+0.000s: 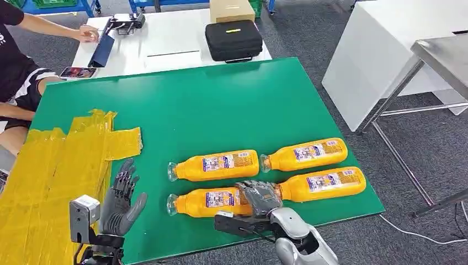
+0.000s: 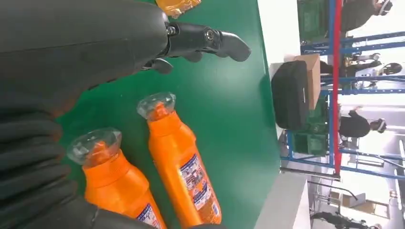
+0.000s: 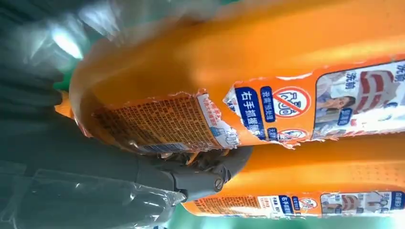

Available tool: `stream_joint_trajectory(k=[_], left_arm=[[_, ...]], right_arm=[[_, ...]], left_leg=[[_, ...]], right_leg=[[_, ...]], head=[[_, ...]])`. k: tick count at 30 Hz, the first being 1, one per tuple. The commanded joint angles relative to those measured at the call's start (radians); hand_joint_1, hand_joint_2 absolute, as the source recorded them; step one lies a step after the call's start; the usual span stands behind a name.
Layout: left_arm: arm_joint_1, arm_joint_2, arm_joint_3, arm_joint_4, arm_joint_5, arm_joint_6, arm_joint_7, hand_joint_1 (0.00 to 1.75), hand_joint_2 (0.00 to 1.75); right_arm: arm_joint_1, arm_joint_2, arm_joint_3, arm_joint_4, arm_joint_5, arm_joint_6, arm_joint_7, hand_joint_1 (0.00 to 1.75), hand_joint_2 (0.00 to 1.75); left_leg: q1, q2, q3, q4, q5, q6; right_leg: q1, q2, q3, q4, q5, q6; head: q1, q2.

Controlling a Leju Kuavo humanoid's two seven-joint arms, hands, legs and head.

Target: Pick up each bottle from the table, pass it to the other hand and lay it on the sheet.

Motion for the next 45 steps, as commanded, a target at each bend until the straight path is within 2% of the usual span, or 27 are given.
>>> stream_joint_trajectory(k=[1,3,4,7,12,13,16,18,19,29,33,36,45], left_arm=[[-0.025,-0.005,-0.015,0.045,0.0,0.008,0.004,0.0,1.75],[-0.02,-0.005,-0.013,0.043,0.004,0.011,0.003,0.0,1.75],[-0.016,-0.004,-0.012,0.041,0.007,0.013,0.003,0.0,1.75],[0.007,0.003,-0.006,0.023,0.017,0.032,-0.002,0.0,1.75],[0.024,0.01,-0.006,0.009,0.016,0.057,-0.006,0.0,1.75],[0.02,0.01,-0.008,0.017,0.017,0.061,-0.006,0.0,1.75],[0.012,0.01,-0.01,0.036,0.03,0.069,-0.007,0.0,1.75],[0.009,0.011,-0.011,0.042,0.036,0.07,-0.009,0.0,1.75],[0.006,0.011,-0.011,0.046,0.039,0.071,-0.01,0.0,1.75],[-0.012,0.002,-0.011,0.074,0.067,0.076,0.002,0.0,1.75],[-0.034,0.006,-0.03,0.098,0.034,0.121,0.091,0.0,1.75],[-0.048,0.014,-0.049,0.092,0.088,0.062,0.139,0.0,1.75],[-0.058,0.021,-0.062,0.082,0.108,0.021,0.156,0.0,1.75]], right_arm=[[0.016,-0.025,0.055,0.13,-0.006,0.044,0.0,1.55,1.75],[0.017,-0.026,0.055,0.126,-0.009,0.043,-0.002,1.69,1.75],[0.02,-0.024,0.049,0.121,-0.015,0.036,-0.005,1.69,1.75],[0.047,0.006,-0.003,0.08,-0.064,-0.076,-0.04,1.75,1.75],[0.077,0.022,-0.058,-0.012,-0.149,-0.221,-0.098,1.75,1.75],[0.079,0.021,-0.064,-0.022,-0.165,-0.245,-0.111,1.75,1.75],[0.081,0.02,-0.071,-0.03,-0.205,-0.312,-0.145,1.75,1.75],[0.081,0.021,-0.073,-0.031,-0.213,-0.329,-0.149,1.75,1.75],[0.083,0.022,-0.075,-0.031,-0.22,-0.344,-0.154,1.75,1.75],[0.092,0.036,-0.092,-0.024,-0.271,-0.465,-0.194,1.75,1.75],[0.091,0.048,-0.105,-0.016,-0.302,-0.557,-0.225,1.75,1.75],[0.07,0.058,-0.099,0.008,-0.327,-0.607,-0.256,1.75,1.75],[0.057,0.06,-0.088,0.015,-0.354,-0.622,-0.276,1.75,1.75]], left_leg=[[0.001,-0.003,0.006,-0.002,-0.001,-0.002],[0.001,-0.003,0.011,-0.003,-0.004,-0.002],[0.001,-0.002,0.012,-0.002,-0.005,-0.002],[0.001,-0.003,0.014,-0.003,-0.006,-0.003],[0.0,-0.001,0.012,-0.001,-0.007,-0.003],[0.0,-0.001,0.009,-0.001,-0.006,-0.003],[0.0,-0.002,0.012,-0.002,-0.008,-0.003],[0.0,-0.002,0.011,-0.002,-0.008,-0.004],[0.0,-0.001,0.005,-0.001,-0.006,-0.002],[0.0,-0.001,0.005,-0.001,-0.006,-0.003],[0.0,-0.002,0.002,-0.001,-0.006,-0.003],[0.0,-0.002,0.005,-0.002,-0.006,-0.003],[0.0,-0.001,0.003,-0.001,-0.006,-0.003]], right_leg=[[0.0,0.001,0.006,-0.003,-0.002,-0.001],[0.0,0.001,0.006,-0.004,-0.004,-0.003],[0.001,0.001,0.006,-0.003,-0.005,-0.003],[0.001,0.001,0.009,-0.004,-0.006,-0.004],[0.001,0.002,0.009,-0.002,-0.007,-0.003],[0.001,0.002,0.014,-0.001,-0.006,-0.003],[0.0,0.004,0.017,-0.002,-0.008,-0.004],[0.0,0.004,0.017,-0.002,-0.008,-0.004],[0.0,0.002,0.01,-0.001,-0.006,-0.003],[0.0,0.003,0.01,-0.001,-0.006,-0.004],[0.0,0.001,0.008,-0.001,-0.006,-0.003],[0.0,0.003,0.01,-0.002,-0.006,-0.004],[0.0,0.003,0.008,-0.001,-0.006,-0.003]], head=[[0.0,0.0],[0.0,0.0],[0.0,0.0],[0.0,0.0],[0.0,0.0],[-0.001,0.0],[0.0,0.0],[0.0,0.0],[0.0,0.0],[0.0,0.0],[0.0,0.0],[0.0,0.0],[0.0,0.0]])
